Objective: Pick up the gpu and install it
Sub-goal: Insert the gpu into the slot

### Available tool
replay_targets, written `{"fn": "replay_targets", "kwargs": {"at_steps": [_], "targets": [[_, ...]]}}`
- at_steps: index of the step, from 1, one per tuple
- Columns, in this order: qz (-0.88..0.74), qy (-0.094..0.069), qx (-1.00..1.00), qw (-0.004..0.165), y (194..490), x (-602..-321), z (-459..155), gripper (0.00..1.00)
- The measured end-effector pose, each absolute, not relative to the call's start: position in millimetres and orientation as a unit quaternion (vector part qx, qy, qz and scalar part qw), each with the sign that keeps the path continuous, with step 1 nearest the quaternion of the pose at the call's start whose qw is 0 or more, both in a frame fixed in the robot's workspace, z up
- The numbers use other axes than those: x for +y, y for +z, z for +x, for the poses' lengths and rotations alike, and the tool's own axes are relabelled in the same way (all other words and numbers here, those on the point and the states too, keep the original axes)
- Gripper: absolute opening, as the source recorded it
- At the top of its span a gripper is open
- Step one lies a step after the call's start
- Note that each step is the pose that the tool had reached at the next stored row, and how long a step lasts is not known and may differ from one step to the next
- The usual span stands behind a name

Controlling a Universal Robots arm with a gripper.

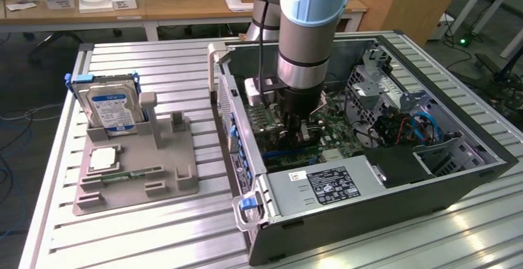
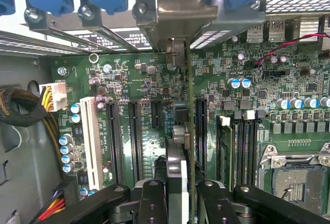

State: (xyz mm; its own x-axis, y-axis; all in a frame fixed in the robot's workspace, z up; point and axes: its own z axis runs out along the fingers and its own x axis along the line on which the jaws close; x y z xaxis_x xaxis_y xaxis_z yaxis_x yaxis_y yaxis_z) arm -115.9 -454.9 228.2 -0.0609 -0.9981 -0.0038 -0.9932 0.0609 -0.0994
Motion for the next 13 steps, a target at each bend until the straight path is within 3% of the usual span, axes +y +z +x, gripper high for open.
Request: {"fn": "replay_targets", "kwargs": {"at_steps": [13], "targets": [[-0.684,-0.035,0.727,0.035,225.1,-454.9,-115.9,0.28]]}}
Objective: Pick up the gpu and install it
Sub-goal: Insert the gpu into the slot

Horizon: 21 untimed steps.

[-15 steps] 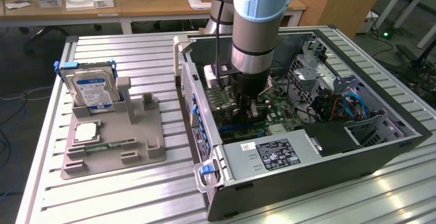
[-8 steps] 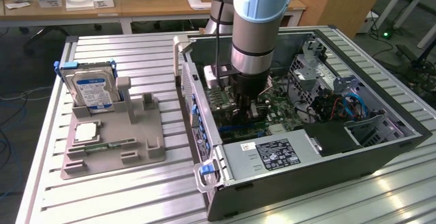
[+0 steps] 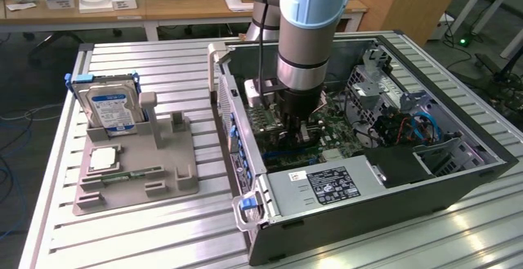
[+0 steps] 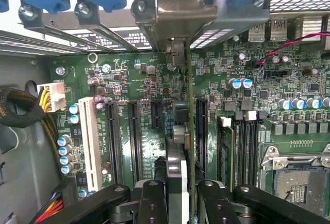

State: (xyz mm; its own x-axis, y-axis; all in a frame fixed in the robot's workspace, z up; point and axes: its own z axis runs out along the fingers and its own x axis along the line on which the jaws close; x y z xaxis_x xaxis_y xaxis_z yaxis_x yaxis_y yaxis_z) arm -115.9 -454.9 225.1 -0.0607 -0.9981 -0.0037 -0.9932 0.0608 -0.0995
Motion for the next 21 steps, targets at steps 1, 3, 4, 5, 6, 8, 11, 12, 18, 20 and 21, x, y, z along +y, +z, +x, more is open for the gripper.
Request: {"fn": "replay_targets", "kwargs": {"at_steps": [1,3,4,5,6,8,11,12,18,20,21], "targets": [[-0.684,-0.035,0.727,0.035,224.8,-454.9,-115.9,0.28],[-0.684,-0.035,0.727,0.035,224.3,-454.9,-115.9,0.28],[-0.684,-0.035,0.727,0.035,224.1,-454.9,-115.9,0.28],[-0.684,-0.035,0.727,0.035,224.1,-454.9,-115.9,0.28],[-0.684,-0.035,0.727,0.035,224.1,-454.9,-116.0,0.28],[-0.684,-0.035,0.727,0.035,224.0,-454.9,-115.9,0.28],[-0.684,-0.035,0.727,0.035,224.0,-454.9,-115.9,0.28],[-0.684,-0.035,0.727,0.035,224.0,-454.9,-115.9,0.28],[-0.684,-0.035,0.727,0.035,224.0,-454.9,-115.9,0.28],[-0.684,-0.035,0.727,0.035,224.0,-454.9,-115.9,0.28],[-0.684,-0.035,0.727,0.035,224.0,-454.9,-115.9,0.28]]}}
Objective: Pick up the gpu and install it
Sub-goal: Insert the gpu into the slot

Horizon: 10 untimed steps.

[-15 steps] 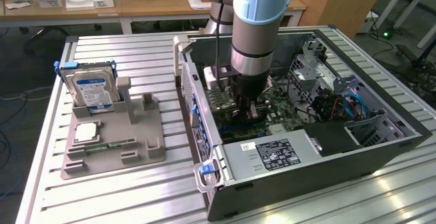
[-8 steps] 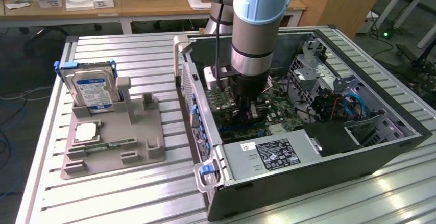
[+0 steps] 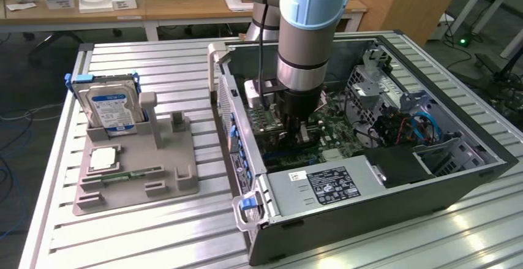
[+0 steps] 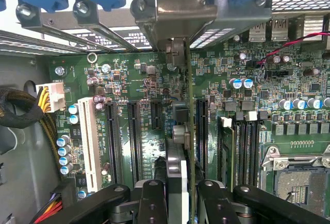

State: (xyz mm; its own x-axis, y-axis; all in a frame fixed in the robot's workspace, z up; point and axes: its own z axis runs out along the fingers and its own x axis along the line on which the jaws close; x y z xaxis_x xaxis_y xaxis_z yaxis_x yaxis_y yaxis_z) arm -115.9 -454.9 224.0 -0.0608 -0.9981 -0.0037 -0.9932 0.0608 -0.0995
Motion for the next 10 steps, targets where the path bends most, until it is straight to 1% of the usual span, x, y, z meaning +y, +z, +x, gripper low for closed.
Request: {"fn": "replay_targets", "kwargs": {"at_steps": [10], "targets": [[-0.684,-0.035,0.727,0.035,220.8,-454.9,-115.9,0.28]]}}
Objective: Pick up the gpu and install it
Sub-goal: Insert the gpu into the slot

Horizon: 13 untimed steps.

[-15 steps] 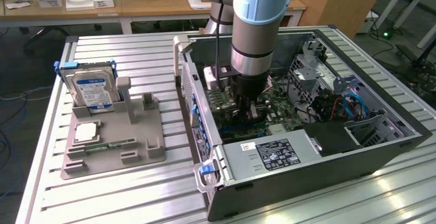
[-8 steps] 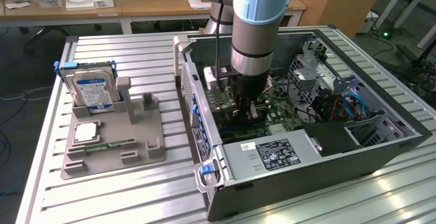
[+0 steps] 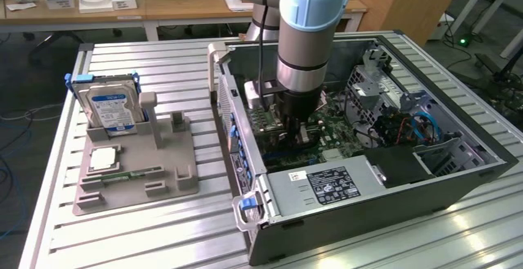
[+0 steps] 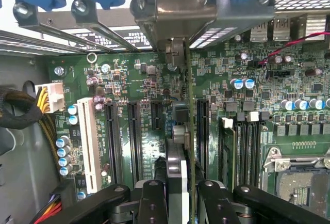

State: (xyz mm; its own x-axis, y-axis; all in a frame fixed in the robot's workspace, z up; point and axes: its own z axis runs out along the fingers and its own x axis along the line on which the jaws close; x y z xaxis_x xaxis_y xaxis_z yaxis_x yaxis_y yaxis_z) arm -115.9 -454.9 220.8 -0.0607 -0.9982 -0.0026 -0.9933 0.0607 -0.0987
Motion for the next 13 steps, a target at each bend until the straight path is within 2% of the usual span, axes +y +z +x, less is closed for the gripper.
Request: {"fn": "replay_targets", "kwargs": {"at_steps": [13], "targets": [[-0.684,-0.035,0.727,0.034,215.6,-455.0,-116.9,0.28]]}}
